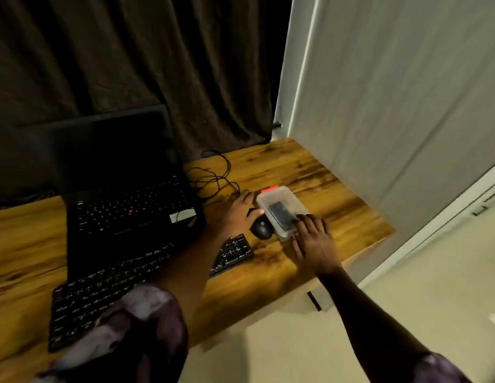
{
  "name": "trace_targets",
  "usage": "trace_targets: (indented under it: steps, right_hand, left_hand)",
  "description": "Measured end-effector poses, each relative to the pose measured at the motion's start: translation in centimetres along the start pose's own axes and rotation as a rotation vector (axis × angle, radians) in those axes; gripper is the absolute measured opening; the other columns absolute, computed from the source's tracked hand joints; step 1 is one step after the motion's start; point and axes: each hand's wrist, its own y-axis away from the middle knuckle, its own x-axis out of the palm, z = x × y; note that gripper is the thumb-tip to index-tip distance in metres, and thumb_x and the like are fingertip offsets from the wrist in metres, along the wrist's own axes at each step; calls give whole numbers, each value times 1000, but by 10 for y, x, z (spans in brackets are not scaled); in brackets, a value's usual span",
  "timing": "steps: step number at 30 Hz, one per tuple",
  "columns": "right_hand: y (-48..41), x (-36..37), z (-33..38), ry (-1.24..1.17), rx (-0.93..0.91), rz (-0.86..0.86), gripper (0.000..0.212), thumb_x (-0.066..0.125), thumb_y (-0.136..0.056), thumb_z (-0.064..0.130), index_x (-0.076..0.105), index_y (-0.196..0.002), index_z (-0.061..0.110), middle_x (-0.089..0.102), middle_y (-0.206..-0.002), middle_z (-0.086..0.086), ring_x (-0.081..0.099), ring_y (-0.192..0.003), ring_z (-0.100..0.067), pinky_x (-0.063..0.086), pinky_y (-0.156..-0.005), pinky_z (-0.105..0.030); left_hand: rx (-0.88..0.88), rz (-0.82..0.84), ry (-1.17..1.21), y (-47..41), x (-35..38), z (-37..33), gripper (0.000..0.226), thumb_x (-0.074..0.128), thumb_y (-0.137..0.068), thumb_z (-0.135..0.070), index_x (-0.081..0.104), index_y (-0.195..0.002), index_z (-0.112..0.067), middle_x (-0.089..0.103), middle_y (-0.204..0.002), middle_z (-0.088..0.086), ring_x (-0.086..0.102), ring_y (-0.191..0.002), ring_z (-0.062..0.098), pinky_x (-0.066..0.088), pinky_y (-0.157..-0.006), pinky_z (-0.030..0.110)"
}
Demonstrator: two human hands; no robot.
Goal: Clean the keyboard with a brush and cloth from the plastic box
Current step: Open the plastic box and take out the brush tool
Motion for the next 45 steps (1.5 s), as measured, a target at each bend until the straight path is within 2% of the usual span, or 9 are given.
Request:
trace_targets:
  steps: [5, 9, 13, 20, 24, 30, 36, 40, 45]
  right_hand:
    - [7, 4, -11, -169, -36, 3, 45, 39, -97, 37, 57, -125, 7, 57, -132, -17, 55, -123, -37, 60, -80, -47]
    - [-5, 0, -18, -157, -42, 26, 33, 55, -92, 23, 59, -121, 7, 60, -126, -18, 59, -115, -39, 62, -68, -51]
    - [-16, -3, -21, -79, -59, 62, 36, 64, -85, 12, 62, -121, 8, 62, -125, -17, 59, -114, -39, 62, -69, -52]
    - [-18, -1, -18, 7, -41, 29, 34, 71, -82, 12, 64, -115, 14, 64, -120, -12, 62, -106, -34, 60, -75, -47]
    - [-19, 2, -20, 55, -61, 12, 34, 72, -83, 19, 65, -116, 15, 65, -119, -10, 63, -106, -31, 58, -80, -45]
    - [-22, 7, -27, 119, -151, -48, 28, 57, -89, 21, 65, -115, 15, 65, -115, -8, 63, -102, -28, 55, -86, -40]
    - [-14, 10, -23, 115, -188, -180, 35, 41, -90, 22, 71, -105, 12, 68, -104, -9, 64, -97, -28, 59, -70, -39]
    - [-14, 10, -22, 115, -166, -226, 23, 56, -86, 20, 72, -100, 10, 68, -99, -11, 58, -97, -25, 61, -63, -39]
    - [-10, 8, -19, 130, -181, -231, 43, 35, -93, 30, 73, -97, 10, 69, -96, -10, 70, -92, -29, 61, -66, -39]
  left_hand:
    - [-78, 13, 64, -48, 10, -9, 60, 33, -104, -44, 25, -154, -12, 27, -161, 9, 33, -143, 33, 29, -115, 47]
    - [-123, 56, 178, -73, 17, -19, 55, 35, -106, -34, 26, -154, -10, 24, -162, 9, 26, -147, 29, 24, -119, 40]
    - [-220, 20, 301, -92, 23, -23, 34, 40, -105, -24, 58, -126, -5, 58, -133, 19, 54, -121, 35, 43, -96, 37]
    - [-327, -31, 374, -101, 26, -22, 23, 49, -98, -12, 70, -89, -12, 69, -105, 15, 64, -101, 30, 37, -69, 28]
    - [-356, -55, 384, -108, 26, -23, 24, 50, -96, -9, 74, -95, -5, 71, -104, 16, 65, -101, 29, 39, -69, 27]
    - [-377, -85, 338, -113, 30, -24, 21, 54, -95, -14, 74, -98, -12, 69, -108, 16, 64, -100, 34, 44, -70, 30]
    - [-373, -98, 294, -113, 32, -23, 20, 56, -92, -11, 74, -98, -15, 69, -108, 16, 63, -103, 34, 53, -82, 35]
    - [-388, -92, 326, -117, 32, -21, 20, 55, -95, -10, 75, -99, -11, 70, -109, 15, 63, -103, 32, 47, -77, 31]
    - [-421, -115, 255, -117, 29, -17, 21, 55, -96, -17, 75, -103, -14, 68, -115, 15, 61, -108, 35, 54, -86, 42]
